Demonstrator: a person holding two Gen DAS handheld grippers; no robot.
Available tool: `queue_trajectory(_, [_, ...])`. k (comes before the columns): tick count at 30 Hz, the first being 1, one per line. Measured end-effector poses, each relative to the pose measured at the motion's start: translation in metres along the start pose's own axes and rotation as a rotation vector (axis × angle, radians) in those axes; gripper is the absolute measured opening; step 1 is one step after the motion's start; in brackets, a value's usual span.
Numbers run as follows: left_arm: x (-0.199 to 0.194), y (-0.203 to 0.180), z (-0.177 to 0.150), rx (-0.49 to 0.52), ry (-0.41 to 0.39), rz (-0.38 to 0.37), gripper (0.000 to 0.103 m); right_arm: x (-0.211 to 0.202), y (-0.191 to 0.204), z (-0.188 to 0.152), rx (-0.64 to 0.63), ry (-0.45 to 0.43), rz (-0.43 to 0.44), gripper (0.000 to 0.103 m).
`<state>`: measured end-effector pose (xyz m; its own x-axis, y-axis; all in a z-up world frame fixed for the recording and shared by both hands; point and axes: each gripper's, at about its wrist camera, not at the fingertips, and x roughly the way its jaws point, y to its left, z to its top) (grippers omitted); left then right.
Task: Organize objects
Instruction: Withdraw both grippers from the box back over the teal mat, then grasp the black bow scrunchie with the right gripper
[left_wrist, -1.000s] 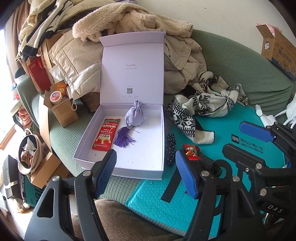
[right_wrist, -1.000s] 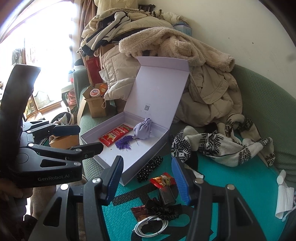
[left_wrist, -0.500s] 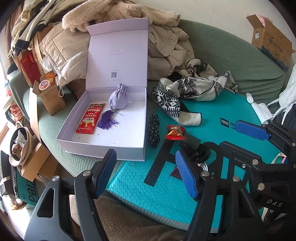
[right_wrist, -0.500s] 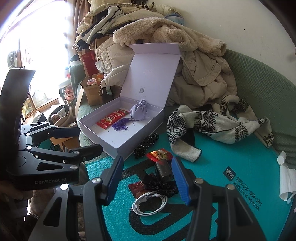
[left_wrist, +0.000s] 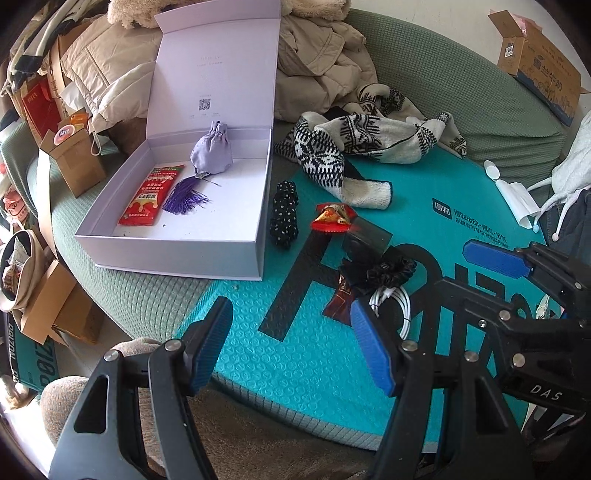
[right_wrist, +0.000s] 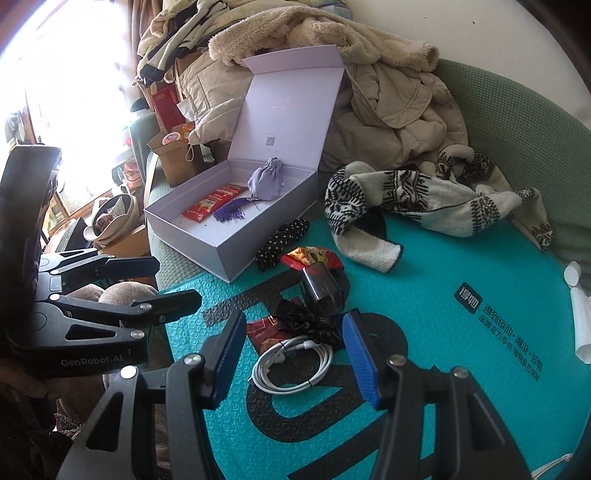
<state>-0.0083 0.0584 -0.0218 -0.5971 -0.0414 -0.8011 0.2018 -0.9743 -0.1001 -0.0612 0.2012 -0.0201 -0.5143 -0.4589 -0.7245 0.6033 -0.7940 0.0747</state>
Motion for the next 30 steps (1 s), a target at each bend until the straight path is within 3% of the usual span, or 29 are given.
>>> queue_trajectory(16, [0.059, -0.003, -0.007, -0.005, 0.099, -0.027, 0.065, 0.048, -0.023, -0.010, 0.025, 0.083, -0.006, 0.055])
queue_trajectory(20, [0.070, -0.002, -0.007, -0.005, 0.114, -0.029, 0.065, 0.060, -0.027, -0.010, 0.029, 0.099, -0.010, 0.061])
queue_trajectory(30, [0.087, 0.004, -0.006, -0.017, 0.143, -0.040, 0.065, 0.090, -0.030, -0.006, 0.033, 0.141, -0.002, 0.064])
